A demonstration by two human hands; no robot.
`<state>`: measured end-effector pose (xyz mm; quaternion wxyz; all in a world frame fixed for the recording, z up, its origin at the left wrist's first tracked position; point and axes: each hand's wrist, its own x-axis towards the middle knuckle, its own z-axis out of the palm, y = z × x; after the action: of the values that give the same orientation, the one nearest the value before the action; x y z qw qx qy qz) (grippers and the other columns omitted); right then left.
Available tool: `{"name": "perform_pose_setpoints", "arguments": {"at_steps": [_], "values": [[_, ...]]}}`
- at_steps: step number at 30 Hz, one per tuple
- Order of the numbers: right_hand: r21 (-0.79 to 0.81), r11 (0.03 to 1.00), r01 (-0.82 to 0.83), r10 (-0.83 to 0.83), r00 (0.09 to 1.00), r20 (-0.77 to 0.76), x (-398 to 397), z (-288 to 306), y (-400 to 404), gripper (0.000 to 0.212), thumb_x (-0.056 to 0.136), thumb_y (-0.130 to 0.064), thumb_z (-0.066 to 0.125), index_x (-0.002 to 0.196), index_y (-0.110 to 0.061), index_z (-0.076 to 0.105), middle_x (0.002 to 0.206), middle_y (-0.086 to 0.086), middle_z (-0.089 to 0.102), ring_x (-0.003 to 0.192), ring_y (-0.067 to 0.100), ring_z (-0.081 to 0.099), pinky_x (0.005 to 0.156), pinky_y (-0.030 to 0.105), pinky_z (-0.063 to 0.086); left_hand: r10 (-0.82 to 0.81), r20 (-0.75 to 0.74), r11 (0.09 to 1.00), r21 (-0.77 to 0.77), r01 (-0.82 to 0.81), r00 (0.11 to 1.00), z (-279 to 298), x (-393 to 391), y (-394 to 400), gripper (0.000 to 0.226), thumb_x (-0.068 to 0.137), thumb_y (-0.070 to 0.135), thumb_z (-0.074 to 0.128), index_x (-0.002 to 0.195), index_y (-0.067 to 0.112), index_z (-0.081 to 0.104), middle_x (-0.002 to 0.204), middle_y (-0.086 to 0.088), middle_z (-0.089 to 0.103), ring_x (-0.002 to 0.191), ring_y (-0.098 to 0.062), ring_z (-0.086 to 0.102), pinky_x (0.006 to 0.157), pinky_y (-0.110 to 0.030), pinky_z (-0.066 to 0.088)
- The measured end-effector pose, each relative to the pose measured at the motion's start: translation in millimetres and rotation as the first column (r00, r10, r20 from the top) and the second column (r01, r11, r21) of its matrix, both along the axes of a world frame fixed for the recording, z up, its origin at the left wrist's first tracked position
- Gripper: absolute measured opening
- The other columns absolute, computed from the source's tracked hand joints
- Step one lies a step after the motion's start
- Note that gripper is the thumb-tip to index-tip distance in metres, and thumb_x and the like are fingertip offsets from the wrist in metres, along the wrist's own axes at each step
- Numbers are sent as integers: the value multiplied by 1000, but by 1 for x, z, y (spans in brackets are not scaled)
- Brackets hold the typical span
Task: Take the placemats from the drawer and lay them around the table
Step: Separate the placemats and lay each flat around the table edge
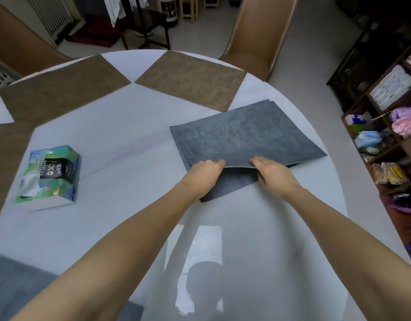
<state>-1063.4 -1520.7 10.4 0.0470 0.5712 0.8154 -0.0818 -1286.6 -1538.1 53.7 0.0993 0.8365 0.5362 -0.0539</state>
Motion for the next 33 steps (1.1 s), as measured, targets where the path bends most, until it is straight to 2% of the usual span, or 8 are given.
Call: {"name": "perform_pose_setpoints", "arguments": {"at_steps": [2, 5, 10, 15, 19, 25, 29, 33], "values": [[37, 997, 69, -68, 998, -15, 6, 14, -14, 51, 90, -3, 45, 140, -14, 43, 146, 10, 45, 133, 27, 42, 112, 34, 31, -41, 64, 999, 1, 41, 997, 14, -25, -23, 31, 86, -8, 44, 114, 5, 48, 103, -16, 62, 89, -33, 62, 68, -36, 41], [-38, 982, 186, -180, 976, 123, 4, 43, -43, 57, 85, 2, 45, 135, -25, 48, 130, 10, 59, 118, 31, 56, 96, 35, 44, -25, 147, 1000, 19, 22, 989, 29, -70, -62, 26, 93, 4, 41, 116, 10, 52, 103, -14, 63, 89, -35, 62, 70, -37, 46], [13, 1000, 1, -4, 977, 213, -44, 81, -112, 58, 82, -2, 46, 133, -28, 45, 117, 4, 62, 103, 28, 63, 79, 34, 48, 30, 27, 999, -11, -30, 999, 50, -95, -115, 33, 93, 25, 47, 125, 19, 48, 115, -10, 64, 103, -35, 61, 78, -37, 47], [40, 995, -92, 83, 979, 186, -75, 103, -165, 60, 83, -2, 45, 138, -27, 42, 111, 5, 60, 97, 31, 63, 78, 38, 49, 97, -18, 991, -89, -99, 995, 62, -100, -160, 38, 89, -3, 41, 122, 13, 51, 114, -16, 62, 101, -37, 61, 72, -38, 43], [71, 994, -87, 76, 986, 149, -65, 118, -185, 46, 93, -13, 45, 137, -26, 47, 126, -1, 62, 113, 24, 59, 87, 33, 47, 107, -11, 991, -86, -107, 994, 72, -106, -187, 45, 87, -10, 40, 125, 11, 49, 112, -19, 62, 100, -37, 61, 72, -39, 44], [-273, 955, -120, 190, 950, 246, -40, 109, -177, 61, 79, 4, 44, 132, -26, 51, 121, 7, 63, 110, 28, 59, 88, 31, 46, 183, -124, 982, -15, -187, 975, 71, -89, -217, 37, 88, -7, 43, 121, 9, 49, 113, -17, 62, 101, -35, 62, 70, -36, 39], [-141, 973, -183, 214, 945, 248, -27, 96, -155, 55, 80, 8, 42, 126, -20, 51, 113, 11, 64, 102, 33, 62, 82, 37, 50, 366, -158, 928, -10, -372, 917, 65, -58, -215, 37, 86, -8, 46, 119, 10, 48, 112, -15, 63, 99, -35, 63, 69, -38, 42], [89, 967, -237, 223, 965, 137, -14, 115, -129, 61, 81, 10, 45, 134, -21, 45, 114, 10, 60, 94, 35, 64, 78, 39, 52, 597, -50, 800, 114, -589, 801, 77, -23, -221, 40, 86, -4, 48, 123, 12, 46, 116, -11, 61, 103, -33, 62, 72, -38, 42]]}}
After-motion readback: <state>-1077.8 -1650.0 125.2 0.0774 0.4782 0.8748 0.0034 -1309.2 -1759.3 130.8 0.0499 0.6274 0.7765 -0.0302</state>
